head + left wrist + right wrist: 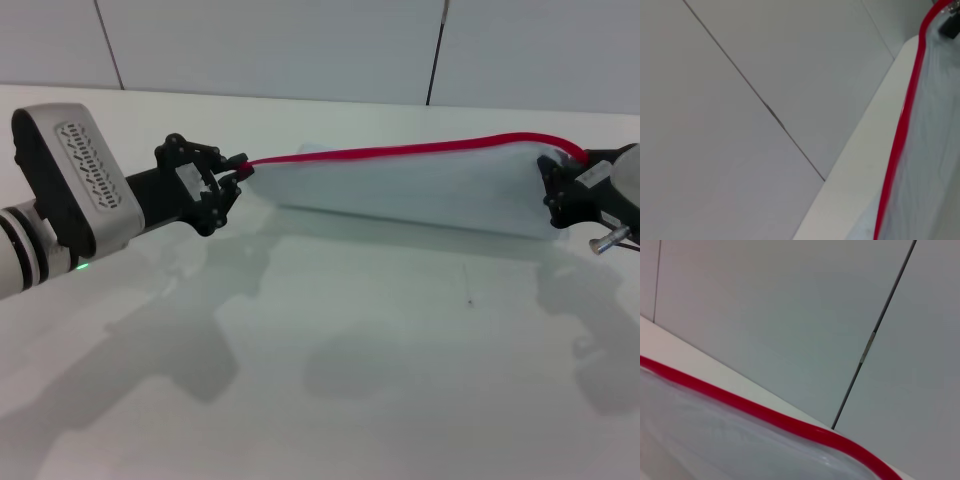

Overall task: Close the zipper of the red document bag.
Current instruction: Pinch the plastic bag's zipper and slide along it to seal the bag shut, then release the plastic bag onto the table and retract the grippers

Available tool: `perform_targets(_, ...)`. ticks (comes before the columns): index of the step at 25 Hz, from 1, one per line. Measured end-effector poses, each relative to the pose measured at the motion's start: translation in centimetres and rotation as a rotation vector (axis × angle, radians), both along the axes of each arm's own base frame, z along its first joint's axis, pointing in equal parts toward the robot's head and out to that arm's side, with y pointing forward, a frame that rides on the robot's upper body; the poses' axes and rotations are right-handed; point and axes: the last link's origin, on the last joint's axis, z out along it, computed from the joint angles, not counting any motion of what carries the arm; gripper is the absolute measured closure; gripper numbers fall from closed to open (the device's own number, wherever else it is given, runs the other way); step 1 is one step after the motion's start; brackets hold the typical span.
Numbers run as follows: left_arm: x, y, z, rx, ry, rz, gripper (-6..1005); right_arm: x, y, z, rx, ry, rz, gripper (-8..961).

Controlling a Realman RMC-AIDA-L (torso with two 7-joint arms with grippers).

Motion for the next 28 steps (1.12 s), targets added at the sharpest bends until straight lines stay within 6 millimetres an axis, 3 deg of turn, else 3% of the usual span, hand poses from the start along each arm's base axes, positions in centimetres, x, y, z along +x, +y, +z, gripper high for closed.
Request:
perform_targets(10,0.4,0.4,1.2,0.062,-0.151,0.053,890,1.6,0.1,1.5,0.021,0.000,-0.069,868)
perform_targets(15,0.0,0.3,1.7,0.081,-0.189,0.076,738,2.5,-0.4,1.9,0.033,-0.010,-0.093,654)
perform_targets(20,0.1,0.1,2.8,0.127,-0.329,0.109,502,2.2,-1.0,3.0,0.104,0.050,-0.082,458)
perform_targets(26,-0.8,-0.1,4.5,0.215,-0.569,0.189,301,1.2,-1.0,1.0,0.262,0.264,-0.015,308)
perform_targets(28,-1.0,-0.2,4.4,0.233,-0.609,0.195,301,1.5,-0.9,0.2,0.313,0.308,-0.010,264)
